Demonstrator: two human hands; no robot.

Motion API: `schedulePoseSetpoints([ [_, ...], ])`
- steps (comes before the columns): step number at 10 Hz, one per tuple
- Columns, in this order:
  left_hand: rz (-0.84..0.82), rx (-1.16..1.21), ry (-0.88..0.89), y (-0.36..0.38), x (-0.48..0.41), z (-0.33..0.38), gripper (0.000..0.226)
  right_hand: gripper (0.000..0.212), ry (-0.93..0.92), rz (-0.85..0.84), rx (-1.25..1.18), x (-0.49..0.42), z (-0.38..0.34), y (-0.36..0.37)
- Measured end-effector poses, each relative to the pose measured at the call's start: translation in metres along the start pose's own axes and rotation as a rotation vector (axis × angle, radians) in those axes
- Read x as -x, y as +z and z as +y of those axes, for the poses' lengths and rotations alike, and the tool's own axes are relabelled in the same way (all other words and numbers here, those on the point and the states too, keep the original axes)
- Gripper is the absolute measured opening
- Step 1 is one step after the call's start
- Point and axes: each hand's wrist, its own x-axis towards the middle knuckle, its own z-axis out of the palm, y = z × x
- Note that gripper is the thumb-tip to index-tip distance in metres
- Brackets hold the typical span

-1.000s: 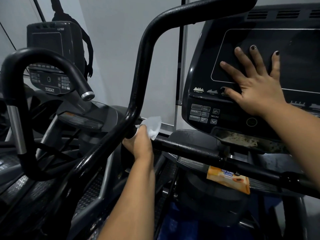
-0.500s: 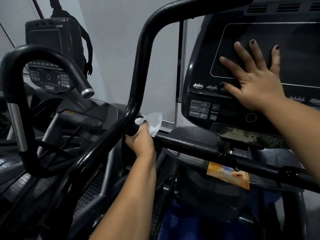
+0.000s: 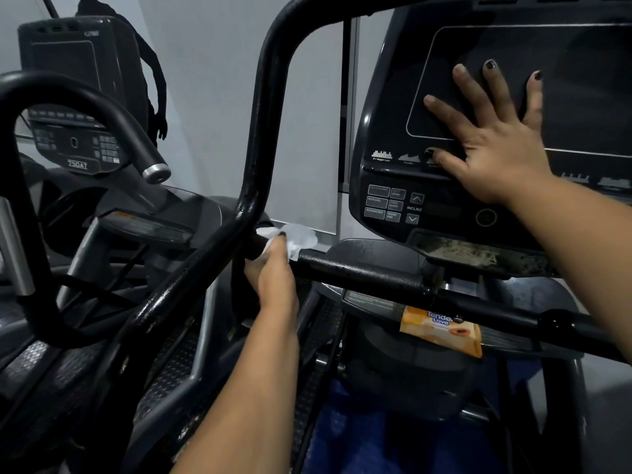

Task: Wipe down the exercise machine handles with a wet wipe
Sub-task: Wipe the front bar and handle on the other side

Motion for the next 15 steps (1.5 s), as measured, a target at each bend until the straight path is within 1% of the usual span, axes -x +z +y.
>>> schedulePoseSetpoints([
  [1,0.071,-0.043,-0.077,0.009,0.017,0.002,0.058,0.067,0.000,-0.003,0.010,0.000,0.000,0.000],
  [2,0.029,-0.191,-0.175,0.027,0.051,0.002,0.067,0.067,-0.002,0.000,0.013,0.000,0.000,0.000],
  [3,-0.052,-0.180,-0.312,0.032,0.068,-0.001,0.073,0.067,-0.001,-0.002,0.007,0.001,-0.001,-0.001],
  [4,-0.115,-0.071,-0.454,0.028,0.062,0.012,0.043,0.067,0.004,-0.006,0.013,0.002,-0.001,-0.002],
  [5,-0.072,0.033,-0.512,0.024,0.047,0.027,0.042,0.066,0.002,-0.004,0.010,0.001,-0.001,-0.002],
  [6,-0.084,0.125,-0.627,0.020,0.027,0.033,0.057,0.067,-0.002,-0.008,0.009,0.001,0.001,-0.001],
  [7,-0.088,0.166,-0.627,0.023,0.026,0.023,0.060,0.067,-0.007,-0.003,0.008,0.001,0.002,0.000],
  [8,-0.070,0.140,-0.545,0.032,0.048,0.010,0.045,0.067,-0.010,0.004,0.018,-0.001,0.001,0.001],
  [9,-0.111,0.111,-0.528,0.040,0.077,0.005,0.031,0.067,-0.011,0.007,0.020,-0.001,0.002,0.000],
  [10,-0.167,0.070,-0.540,0.044,0.102,0.004,0.025,0.068,-0.014,-0.002,0.031,0.002,0.002,0.001],
  [11,-0.128,0.059,-0.532,0.043,0.085,0.003,0.018,0.068,-0.021,-0.032,0.044,-0.001,0.000,-0.001],
  [12,-0.114,0.145,-0.599,0.037,0.043,0.014,0.035,0.071,-0.074,-0.093,0.044,0.001,0.007,-0.009],
  [13,-0.114,0.119,-0.659,0.032,0.026,0.019,0.039,0.069,-0.125,-0.088,0.052,0.015,0.021,-0.011],
  [14,-0.097,0.186,-0.625,0.029,0.021,0.015,0.042,0.069,-0.098,-0.041,0.059,0.031,0.035,-0.008],
  [15,-0.065,0.262,-0.524,0.033,0.036,0.003,0.032,0.073,-0.071,-0.033,0.047,0.028,0.034,-0.006],
])
